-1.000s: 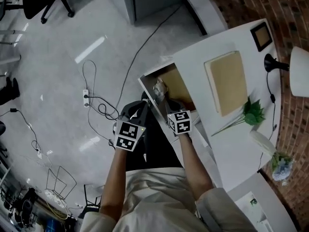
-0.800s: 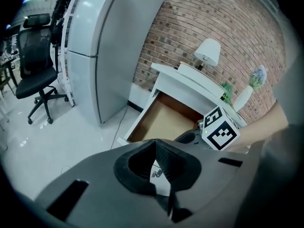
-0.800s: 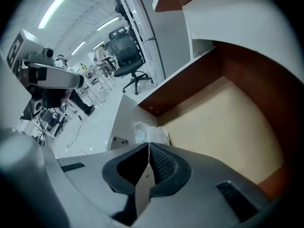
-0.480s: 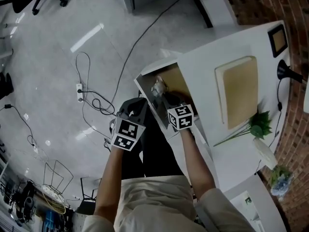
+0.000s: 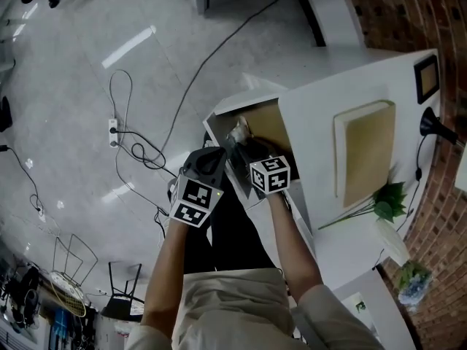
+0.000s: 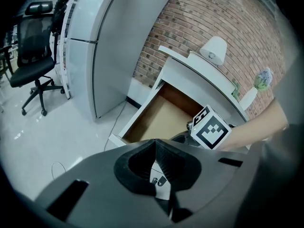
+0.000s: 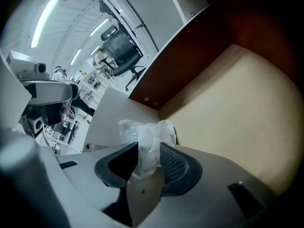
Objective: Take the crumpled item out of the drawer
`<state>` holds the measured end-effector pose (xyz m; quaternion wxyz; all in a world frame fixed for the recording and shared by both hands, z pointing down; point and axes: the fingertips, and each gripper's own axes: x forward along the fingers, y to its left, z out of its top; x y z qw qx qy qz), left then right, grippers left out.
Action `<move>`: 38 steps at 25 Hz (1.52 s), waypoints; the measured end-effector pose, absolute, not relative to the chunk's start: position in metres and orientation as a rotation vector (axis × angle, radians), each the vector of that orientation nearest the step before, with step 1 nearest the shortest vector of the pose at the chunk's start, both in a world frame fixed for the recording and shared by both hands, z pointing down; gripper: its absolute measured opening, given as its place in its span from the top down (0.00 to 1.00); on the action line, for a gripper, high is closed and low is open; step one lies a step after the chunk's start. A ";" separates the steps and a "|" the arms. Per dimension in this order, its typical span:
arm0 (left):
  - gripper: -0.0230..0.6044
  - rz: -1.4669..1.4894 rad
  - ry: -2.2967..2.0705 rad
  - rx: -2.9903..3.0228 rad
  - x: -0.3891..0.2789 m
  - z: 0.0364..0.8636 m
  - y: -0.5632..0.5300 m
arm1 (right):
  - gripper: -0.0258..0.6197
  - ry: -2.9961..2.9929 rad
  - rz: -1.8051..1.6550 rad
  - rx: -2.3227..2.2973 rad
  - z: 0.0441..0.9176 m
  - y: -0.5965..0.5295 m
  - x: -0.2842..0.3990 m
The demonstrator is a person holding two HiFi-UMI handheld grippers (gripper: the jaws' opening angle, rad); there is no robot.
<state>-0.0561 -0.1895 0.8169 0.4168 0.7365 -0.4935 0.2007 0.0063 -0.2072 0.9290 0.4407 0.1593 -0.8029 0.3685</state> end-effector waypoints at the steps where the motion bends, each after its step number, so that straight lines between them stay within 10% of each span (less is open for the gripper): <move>1: 0.94 0.500 -1.242 1.844 -0.056 0.817 -0.189 | 0.71 -1.991 0.919 0.388 0.930 -0.207 0.005; 38: 0.94 0.460 -1.175 1.948 -0.031 0.818 -0.166 | 0.92 -2.029 0.597 0.658 0.883 -0.208 0.033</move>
